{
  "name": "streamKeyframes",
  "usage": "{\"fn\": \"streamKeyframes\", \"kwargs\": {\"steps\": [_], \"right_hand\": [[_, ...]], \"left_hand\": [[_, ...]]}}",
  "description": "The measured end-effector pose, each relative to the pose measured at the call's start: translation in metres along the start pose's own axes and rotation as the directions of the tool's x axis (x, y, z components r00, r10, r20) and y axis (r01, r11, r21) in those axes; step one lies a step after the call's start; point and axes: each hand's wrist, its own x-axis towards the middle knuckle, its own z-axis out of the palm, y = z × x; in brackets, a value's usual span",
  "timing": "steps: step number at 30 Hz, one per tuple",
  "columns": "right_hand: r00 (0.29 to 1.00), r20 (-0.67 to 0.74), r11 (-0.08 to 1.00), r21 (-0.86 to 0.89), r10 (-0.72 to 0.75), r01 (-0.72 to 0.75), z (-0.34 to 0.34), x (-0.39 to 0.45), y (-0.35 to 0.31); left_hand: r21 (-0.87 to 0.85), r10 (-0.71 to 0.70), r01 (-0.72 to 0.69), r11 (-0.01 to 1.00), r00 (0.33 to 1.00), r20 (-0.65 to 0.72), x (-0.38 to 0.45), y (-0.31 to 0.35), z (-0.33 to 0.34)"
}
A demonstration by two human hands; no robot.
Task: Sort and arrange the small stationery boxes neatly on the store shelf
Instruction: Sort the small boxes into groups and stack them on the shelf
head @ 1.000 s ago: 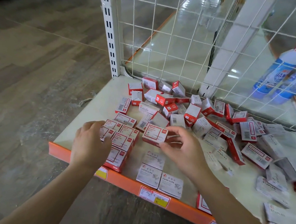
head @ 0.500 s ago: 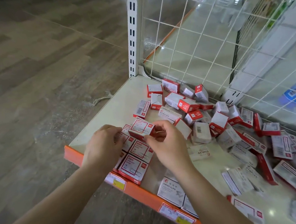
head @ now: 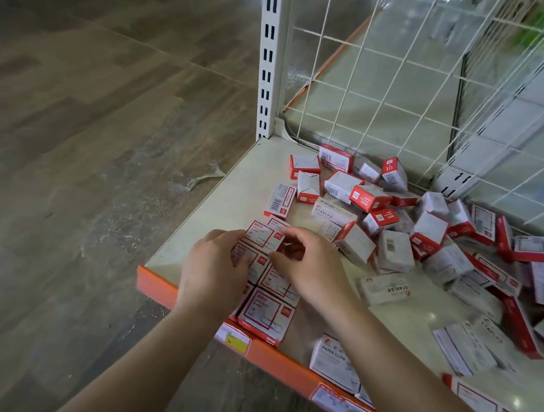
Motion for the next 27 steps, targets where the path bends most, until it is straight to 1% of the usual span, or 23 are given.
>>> {"fn": "streamKeyframes", "kwargs": {"steps": [8,10,12,16,19,21,24,27], "right_hand": [[0.999,0.040,1.000,0.009,0.001,-0.001,-0.005,-0.002,-0.002],[1.000,0.023,1.000,0.009,-0.007,0.007,-0.010,-0.005,-0.001],[0.999,-0.035,1.000,0.000,-0.010,0.010,-0.018,-0.007,0.002],[0.989,-0.148,1.000,0.015,0.013,-0.011,-0.038,-0.016,0.016],[0.978,-0.204,0.999,0.010,0.035,-0.033,-0.055,-0.026,0.032],[0.962,-0.266,0.998,-0.003,0.060,-0.063,-0.066,-0.034,0.046],[0.933,-0.336,0.990,-0.018,0.127,-0.141,-0.081,-0.047,0.069],[0.935,-0.325,0.984,-0.053,0.142,-0.168,-0.090,-0.058,0.087]], "left_hand": [[-0.021,-0.024,0.025,0.999,1.000,0.020,-0.001,-0.001,0.001],[-0.017,-0.023,0.023,1.000,1.000,0.013,-0.001,0.001,0.001],[-0.006,-0.006,0.006,1.000,1.000,-0.008,-0.004,0.002,0.001],[0.074,0.117,-0.116,0.991,0.993,-0.020,-0.016,0.012,0.000],[0.129,0.212,-0.217,0.968,0.976,0.052,-0.025,0.023,0.005],[0.149,0.277,-0.291,0.945,0.955,0.105,-0.031,0.031,0.009],[0.167,0.380,-0.414,0.895,0.903,0.201,-0.042,0.045,0.018],[0.149,0.476,-0.540,0.828,0.819,0.320,-0.051,0.058,0.029]]}}
